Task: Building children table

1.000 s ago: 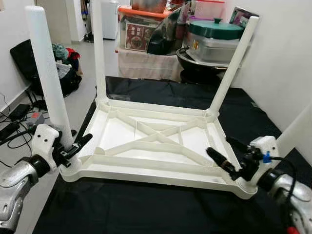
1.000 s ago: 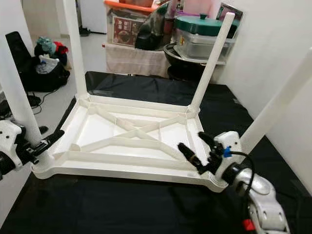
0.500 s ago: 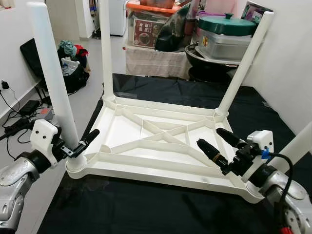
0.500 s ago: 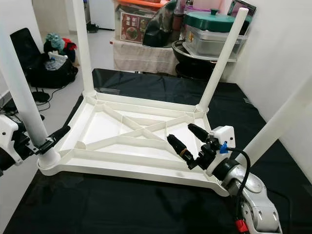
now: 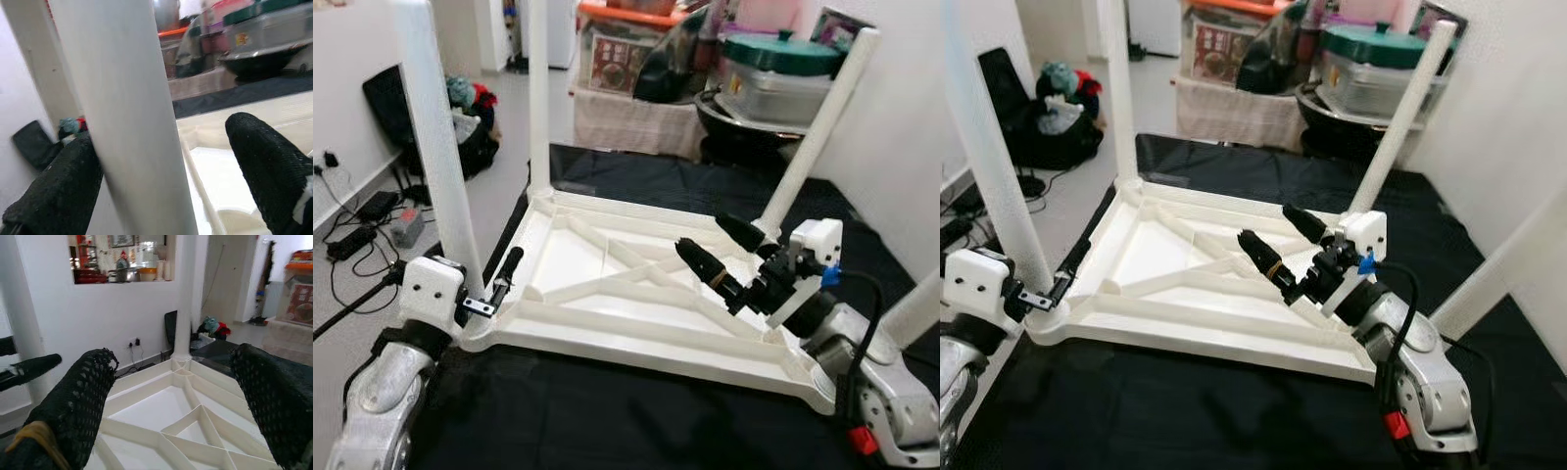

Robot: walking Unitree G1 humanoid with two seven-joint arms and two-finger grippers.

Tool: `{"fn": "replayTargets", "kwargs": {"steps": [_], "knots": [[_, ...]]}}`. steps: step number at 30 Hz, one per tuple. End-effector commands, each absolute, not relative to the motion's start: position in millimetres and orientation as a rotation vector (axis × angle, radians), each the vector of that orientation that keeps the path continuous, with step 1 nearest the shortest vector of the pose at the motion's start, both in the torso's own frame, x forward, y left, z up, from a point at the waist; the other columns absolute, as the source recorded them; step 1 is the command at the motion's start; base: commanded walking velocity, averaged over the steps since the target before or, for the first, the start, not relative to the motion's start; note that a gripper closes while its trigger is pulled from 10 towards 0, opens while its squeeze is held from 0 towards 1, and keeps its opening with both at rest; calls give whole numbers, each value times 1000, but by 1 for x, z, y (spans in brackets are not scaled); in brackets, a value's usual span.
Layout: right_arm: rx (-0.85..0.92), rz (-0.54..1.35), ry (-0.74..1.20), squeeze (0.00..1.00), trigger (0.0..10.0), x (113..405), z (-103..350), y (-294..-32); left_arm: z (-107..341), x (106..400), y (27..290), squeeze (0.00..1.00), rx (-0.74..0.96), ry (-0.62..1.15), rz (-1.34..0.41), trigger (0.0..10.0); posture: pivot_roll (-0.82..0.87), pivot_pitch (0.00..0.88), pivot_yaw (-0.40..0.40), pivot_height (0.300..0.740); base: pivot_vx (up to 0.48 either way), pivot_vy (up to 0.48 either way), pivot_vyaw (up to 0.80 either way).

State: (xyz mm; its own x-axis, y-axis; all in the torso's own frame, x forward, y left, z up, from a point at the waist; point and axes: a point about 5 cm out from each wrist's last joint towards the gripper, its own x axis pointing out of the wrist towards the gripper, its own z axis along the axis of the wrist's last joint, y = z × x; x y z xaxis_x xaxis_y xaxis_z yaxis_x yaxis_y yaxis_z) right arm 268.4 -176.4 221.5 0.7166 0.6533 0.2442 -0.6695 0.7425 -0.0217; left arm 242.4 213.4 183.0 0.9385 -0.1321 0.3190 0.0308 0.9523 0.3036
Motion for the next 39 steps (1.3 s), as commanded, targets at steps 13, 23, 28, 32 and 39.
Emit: {"fn": "replayTargets", "kwargs": {"steps": [13,23,28,32,39], "knots": [[74,698,-203,0,10000,272,219,-177,187,240,210,1000,373,-381,28,10000,151,0,-144,740,0,0,0],[106,657,-221,0,10000,274,221,-178,187,236,203,1000,391,-395,18,10000,149,0,-136,740,0,0,0],[121,674,-223,0,10000,271,220,-172,187,232,191,1000,404,-416,-44,10000,150,0,-135,740,-108,0,0],[127,684,-224,0,10000,270,220,-169,187,231,188,1000,404,-419,-58,10000,150,0,-134,740,-291,0,0],[131,662,-233,0,10000,272,221,-167,187,236,184,1000,401,-421,-87,10000,146,0,-130,740,-361,0,0]]}}
